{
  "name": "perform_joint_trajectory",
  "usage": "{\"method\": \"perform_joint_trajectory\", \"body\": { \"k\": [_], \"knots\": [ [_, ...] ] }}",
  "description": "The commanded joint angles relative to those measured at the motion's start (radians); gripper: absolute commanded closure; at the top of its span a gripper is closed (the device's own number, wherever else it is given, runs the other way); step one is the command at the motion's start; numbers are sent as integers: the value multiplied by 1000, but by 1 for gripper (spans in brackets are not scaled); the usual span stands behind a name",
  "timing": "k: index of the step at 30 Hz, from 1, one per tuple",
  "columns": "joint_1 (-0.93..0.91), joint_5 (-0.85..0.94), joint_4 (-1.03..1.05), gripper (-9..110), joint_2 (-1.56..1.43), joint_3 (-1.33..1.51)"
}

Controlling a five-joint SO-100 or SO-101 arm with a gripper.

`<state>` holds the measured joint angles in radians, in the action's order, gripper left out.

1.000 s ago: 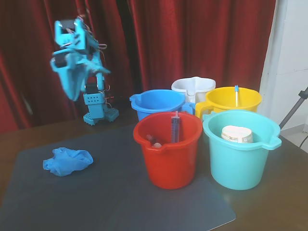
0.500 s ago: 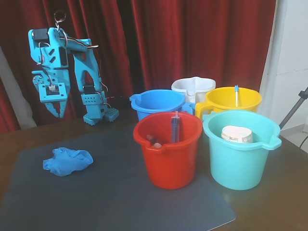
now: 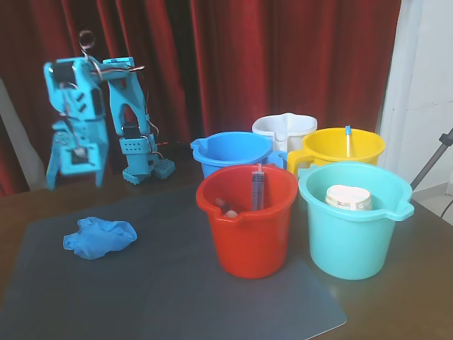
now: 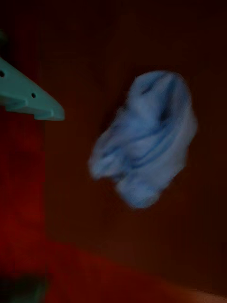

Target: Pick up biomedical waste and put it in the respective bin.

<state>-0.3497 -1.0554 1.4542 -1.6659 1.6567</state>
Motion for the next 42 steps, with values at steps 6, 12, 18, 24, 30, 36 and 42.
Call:
{"method": "perform_joint_trajectory", "body": {
  "k": [6, 12, 18, 24, 30, 36, 42],
  "knots": [
    [60, 12, -229, 48, -3, 87],
    [104, 51, -227, 44, 74, 72],
    [176, 368, -219, 43, 190, 44],
    [152, 595, -146, 44, 196, 25],
    [149, 646, 74, 44, 179, -97],
    [55, 772, 169, 44, 92, -95],
    [-6, 871, 163, 52, 80, -92]
  ]
}}
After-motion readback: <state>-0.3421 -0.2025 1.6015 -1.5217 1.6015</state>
